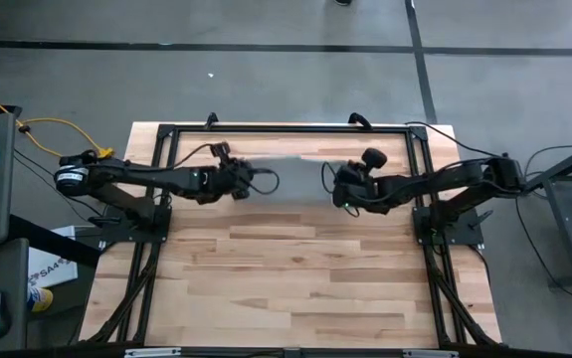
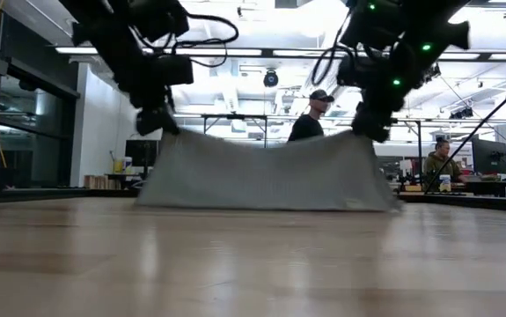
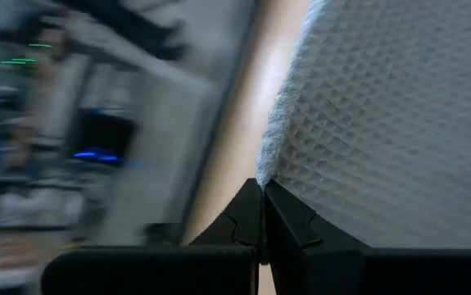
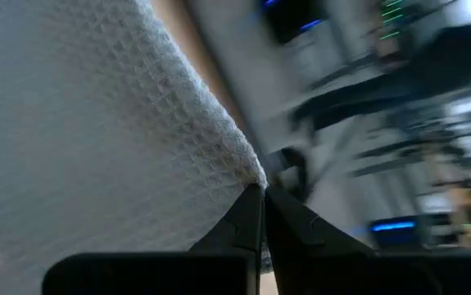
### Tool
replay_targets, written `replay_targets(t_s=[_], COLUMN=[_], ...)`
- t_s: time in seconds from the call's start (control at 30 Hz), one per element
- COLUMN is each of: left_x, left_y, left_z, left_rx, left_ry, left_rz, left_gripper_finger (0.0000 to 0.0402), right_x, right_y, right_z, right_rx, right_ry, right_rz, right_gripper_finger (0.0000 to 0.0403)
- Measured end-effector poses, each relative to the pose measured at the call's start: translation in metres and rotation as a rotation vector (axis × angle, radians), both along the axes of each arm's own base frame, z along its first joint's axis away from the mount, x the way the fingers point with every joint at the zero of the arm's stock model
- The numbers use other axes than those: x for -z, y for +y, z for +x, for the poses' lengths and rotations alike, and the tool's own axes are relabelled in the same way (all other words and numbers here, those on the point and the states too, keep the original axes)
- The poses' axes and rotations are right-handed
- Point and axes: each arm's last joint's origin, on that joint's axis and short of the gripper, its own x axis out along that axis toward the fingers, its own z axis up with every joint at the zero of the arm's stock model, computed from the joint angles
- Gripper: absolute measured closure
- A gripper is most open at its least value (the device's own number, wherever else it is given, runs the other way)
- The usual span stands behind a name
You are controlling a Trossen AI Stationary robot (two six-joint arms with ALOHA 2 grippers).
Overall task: Fold microfiber towels
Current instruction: Fold the gray towel
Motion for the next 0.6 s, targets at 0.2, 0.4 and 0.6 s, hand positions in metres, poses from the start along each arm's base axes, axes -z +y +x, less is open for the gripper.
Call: replay_targets(t_s=[0.2, 0.4, 0.6], left_x=[-0.026, -0.026, 0.008], left_y=[-0.019, -0.058, -0.063], left_z=[-0.007, -0.021, -0.028], left_rx=[0.093, 0.307, 0.326], left_ry=[-0.087, -0.074, 0.044], left_rz=[-0.103, -0.458, -0.663], left_gripper_finger=[0.0402, 0.0401, 0.0401], right_x=[-0.018, -0.031, -0.024], right_y=[0.013, 0.050, 0.059], right_z=[-0.001, -0.018, -0.025], right_rx=[-0.161, -0.351, -0.375], right_ry=[-0.126, -0.209, -0.150], right_rz=[0.172, 0.550, 0.805], right_gripper_finger=[0.0399, 0.0399, 0.0399])
